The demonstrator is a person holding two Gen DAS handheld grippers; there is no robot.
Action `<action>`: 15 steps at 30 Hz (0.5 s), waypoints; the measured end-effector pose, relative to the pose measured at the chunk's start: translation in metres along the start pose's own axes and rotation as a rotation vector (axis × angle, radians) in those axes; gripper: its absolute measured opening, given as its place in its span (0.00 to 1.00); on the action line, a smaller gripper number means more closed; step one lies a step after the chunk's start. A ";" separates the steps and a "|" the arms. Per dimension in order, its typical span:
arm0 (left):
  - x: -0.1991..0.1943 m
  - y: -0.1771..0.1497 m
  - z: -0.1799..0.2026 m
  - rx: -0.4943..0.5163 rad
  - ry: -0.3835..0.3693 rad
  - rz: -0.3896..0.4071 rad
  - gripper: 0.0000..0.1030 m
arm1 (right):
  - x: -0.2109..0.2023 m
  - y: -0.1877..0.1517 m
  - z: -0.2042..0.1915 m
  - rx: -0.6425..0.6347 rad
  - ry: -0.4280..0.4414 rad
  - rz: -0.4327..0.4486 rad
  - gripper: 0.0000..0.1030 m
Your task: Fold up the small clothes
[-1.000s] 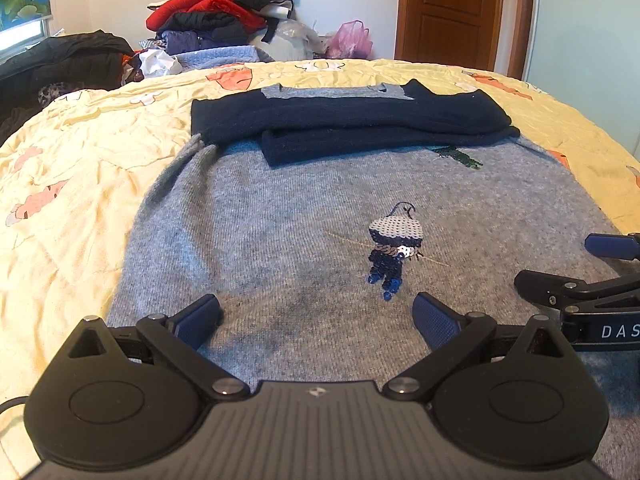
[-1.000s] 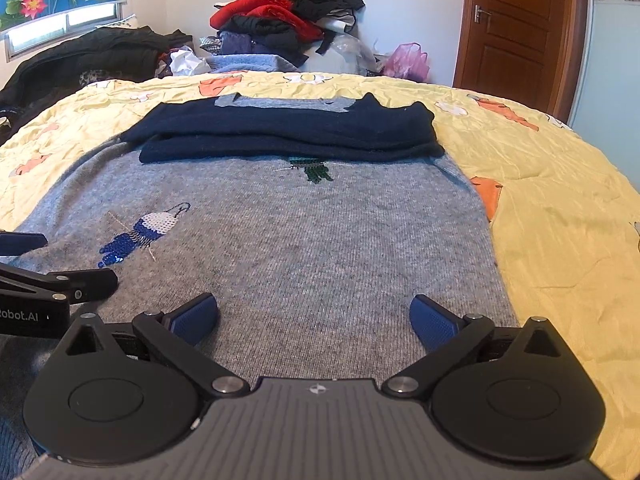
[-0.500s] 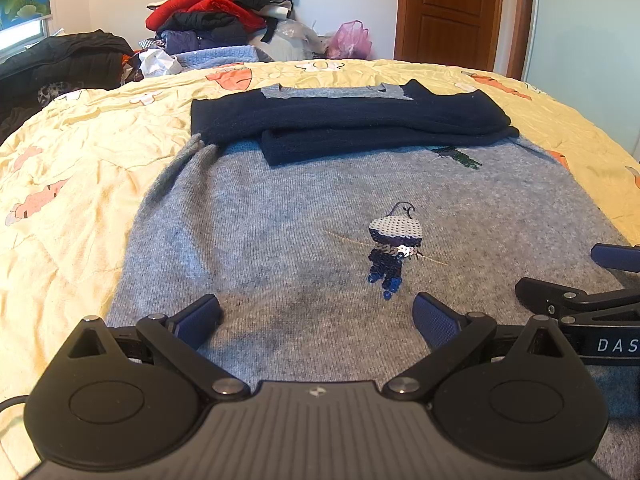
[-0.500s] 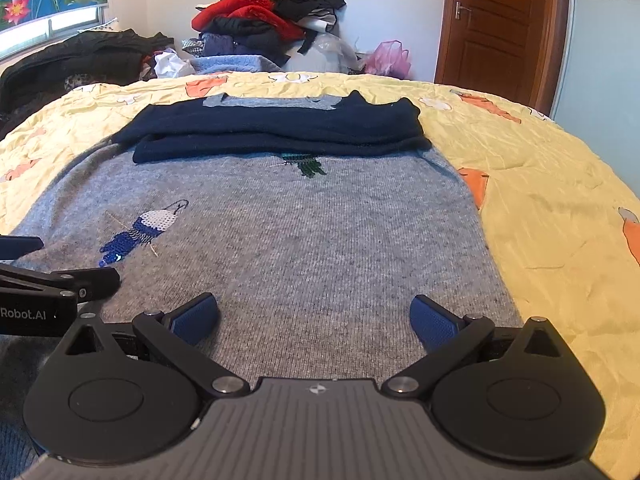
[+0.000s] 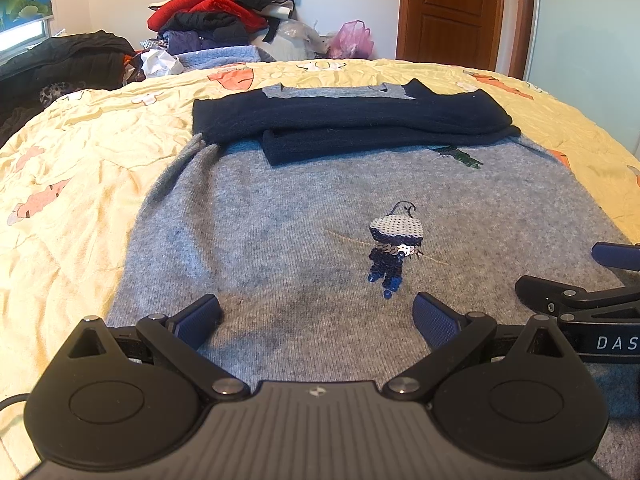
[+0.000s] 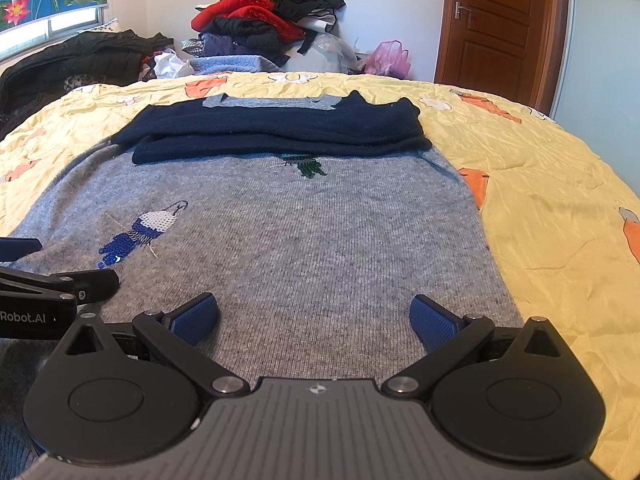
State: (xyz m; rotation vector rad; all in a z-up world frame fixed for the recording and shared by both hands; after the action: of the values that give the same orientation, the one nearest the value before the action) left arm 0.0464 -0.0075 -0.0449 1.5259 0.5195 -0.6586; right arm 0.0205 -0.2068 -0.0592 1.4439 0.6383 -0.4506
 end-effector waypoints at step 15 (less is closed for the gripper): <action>-0.003 -0.002 -0.001 -0.001 0.000 0.000 1.00 | 0.000 0.000 0.001 0.002 -0.001 0.000 1.00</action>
State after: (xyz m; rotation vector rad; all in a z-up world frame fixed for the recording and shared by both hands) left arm 0.0434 -0.0067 -0.0444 1.5252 0.5199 -0.6582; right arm 0.0208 -0.2074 -0.0593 1.4449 0.6373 -0.4522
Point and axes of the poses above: each gripper's, at about its wrist camera, not at the fingertips, and x roughly the way its jaws point, z to its right, y to its top, the point moved 6 cm from there along x, roughly the way its jaws point, and after that the axes turned 1 degree about -y, right-handed, at the moved point
